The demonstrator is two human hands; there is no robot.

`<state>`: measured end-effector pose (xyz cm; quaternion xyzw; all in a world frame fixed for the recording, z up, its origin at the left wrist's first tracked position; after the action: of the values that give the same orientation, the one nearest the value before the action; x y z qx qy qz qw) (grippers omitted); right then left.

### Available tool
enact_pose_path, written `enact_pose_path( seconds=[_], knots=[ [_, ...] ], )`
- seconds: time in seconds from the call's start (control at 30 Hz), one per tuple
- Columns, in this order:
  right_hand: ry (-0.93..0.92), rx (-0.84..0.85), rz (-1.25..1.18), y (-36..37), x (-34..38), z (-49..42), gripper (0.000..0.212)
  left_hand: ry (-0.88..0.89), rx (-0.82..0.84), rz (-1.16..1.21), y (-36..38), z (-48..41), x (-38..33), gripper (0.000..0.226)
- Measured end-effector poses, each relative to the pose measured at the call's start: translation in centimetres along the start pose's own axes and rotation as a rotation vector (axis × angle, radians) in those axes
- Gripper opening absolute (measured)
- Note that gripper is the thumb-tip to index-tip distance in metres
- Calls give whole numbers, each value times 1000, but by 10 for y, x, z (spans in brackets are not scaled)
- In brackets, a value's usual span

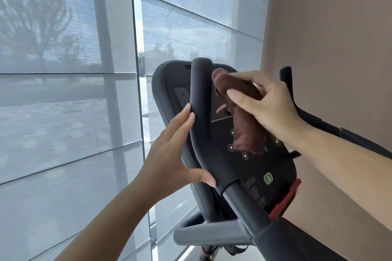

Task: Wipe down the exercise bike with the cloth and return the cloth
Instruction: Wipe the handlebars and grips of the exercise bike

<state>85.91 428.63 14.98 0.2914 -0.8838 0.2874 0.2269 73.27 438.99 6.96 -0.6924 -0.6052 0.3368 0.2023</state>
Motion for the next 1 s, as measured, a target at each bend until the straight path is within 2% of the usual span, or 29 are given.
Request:
enact_pose_path(
  seconds=[0.1,0.2,0.27,0.37,0.43,0.63,0.77,0.9,0.93,1.0],
  knots=[
    [-44,-208,22,17,3,-17,20,8,28,5,3,2,1,119],
    [7,-251,29,29,-1,-6,22,11,35,18,5,2,2,118],
    [55,-113,91,29,-1,5,24,6,36,39,6,1,3,117],
    [158,251,219,37,-4,31,26,-1,35,39,7,1,3,116],
    [212,383,237,40,-4,50,28,-4,36,18,8,2,2,115],
    [260,428,274,23,14,85,39,-25,24,-24,11,10,-1,105],
    [293,615,349,19,33,117,33,-65,22,169,9,12,2,104],
    [358,701,444,16,46,124,36,-74,21,261,9,15,4,104],
    [351,684,479,16,48,117,35,-73,23,280,10,15,5,104],
    [310,513,482,17,52,96,32,-54,22,303,10,16,7,102]
  ],
)
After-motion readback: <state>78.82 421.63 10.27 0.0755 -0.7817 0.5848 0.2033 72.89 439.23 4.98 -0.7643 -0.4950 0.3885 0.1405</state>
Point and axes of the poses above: each hand's wrist, its own z-axis away from the middle knuckle, its own y-axis out of the palm, x = y × z, the point moved 7 cm from there along -z, towards the middle knuckle, and after that the axes turned 8 degrees about x, right-handed, at the moved point
